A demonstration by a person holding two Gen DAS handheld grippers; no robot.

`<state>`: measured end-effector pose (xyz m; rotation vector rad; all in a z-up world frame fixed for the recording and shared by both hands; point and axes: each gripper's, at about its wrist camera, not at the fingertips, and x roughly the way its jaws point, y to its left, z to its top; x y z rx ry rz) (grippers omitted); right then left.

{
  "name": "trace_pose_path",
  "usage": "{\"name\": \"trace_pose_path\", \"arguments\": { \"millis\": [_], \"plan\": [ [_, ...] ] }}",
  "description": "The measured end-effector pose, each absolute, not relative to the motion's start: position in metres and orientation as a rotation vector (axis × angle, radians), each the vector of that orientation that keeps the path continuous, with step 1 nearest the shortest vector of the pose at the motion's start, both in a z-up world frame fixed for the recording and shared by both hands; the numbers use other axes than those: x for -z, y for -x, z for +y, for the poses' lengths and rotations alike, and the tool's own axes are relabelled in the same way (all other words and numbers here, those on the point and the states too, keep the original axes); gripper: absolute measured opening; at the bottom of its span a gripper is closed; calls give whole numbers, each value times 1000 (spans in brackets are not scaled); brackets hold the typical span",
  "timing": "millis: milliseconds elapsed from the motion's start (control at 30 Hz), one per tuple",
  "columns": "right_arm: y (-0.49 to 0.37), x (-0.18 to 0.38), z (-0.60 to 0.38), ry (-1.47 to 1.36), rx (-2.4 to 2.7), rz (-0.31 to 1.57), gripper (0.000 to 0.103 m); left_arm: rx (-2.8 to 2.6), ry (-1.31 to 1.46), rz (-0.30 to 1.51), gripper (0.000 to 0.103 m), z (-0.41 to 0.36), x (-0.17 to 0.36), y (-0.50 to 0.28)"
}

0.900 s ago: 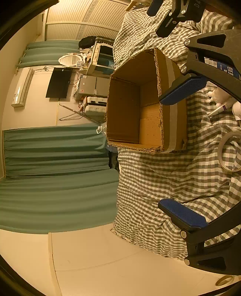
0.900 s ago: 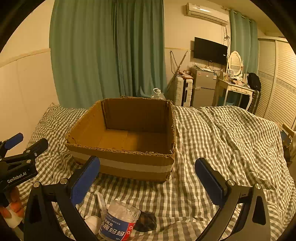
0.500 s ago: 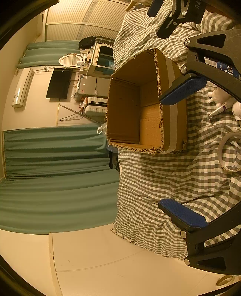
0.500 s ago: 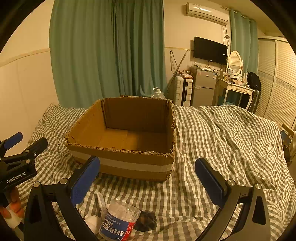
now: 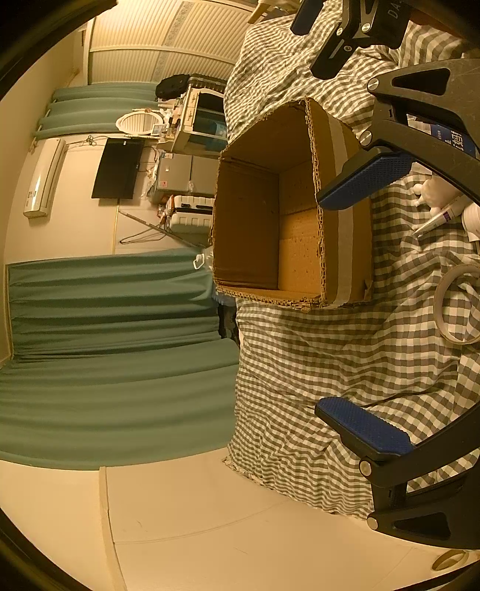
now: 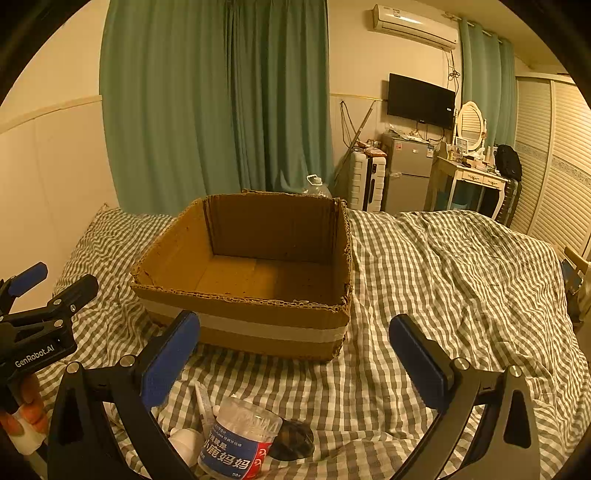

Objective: Organize objects

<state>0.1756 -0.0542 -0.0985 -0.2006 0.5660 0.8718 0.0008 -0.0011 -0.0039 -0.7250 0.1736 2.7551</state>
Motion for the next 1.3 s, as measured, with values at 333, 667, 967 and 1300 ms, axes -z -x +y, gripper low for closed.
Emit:
{"name": "trace_pose_path", "arguments": {
  "millis": [333,667,967,1300],
  "plan": [
    [-175,98,-55,195,-855,570,103,-2676,693,205,103,2,3,-4],
    [-174,98,-53,179,-822,575,103,-2633,673,220,103,2,4,-6],
    [-172,99,-53,179,-822,577,103,-2595,651,237,103,4,4,-6],
    [-169,102,-49,167,-772,595,103,-2511,657,263,103,6,9,-7]
  ]
}}
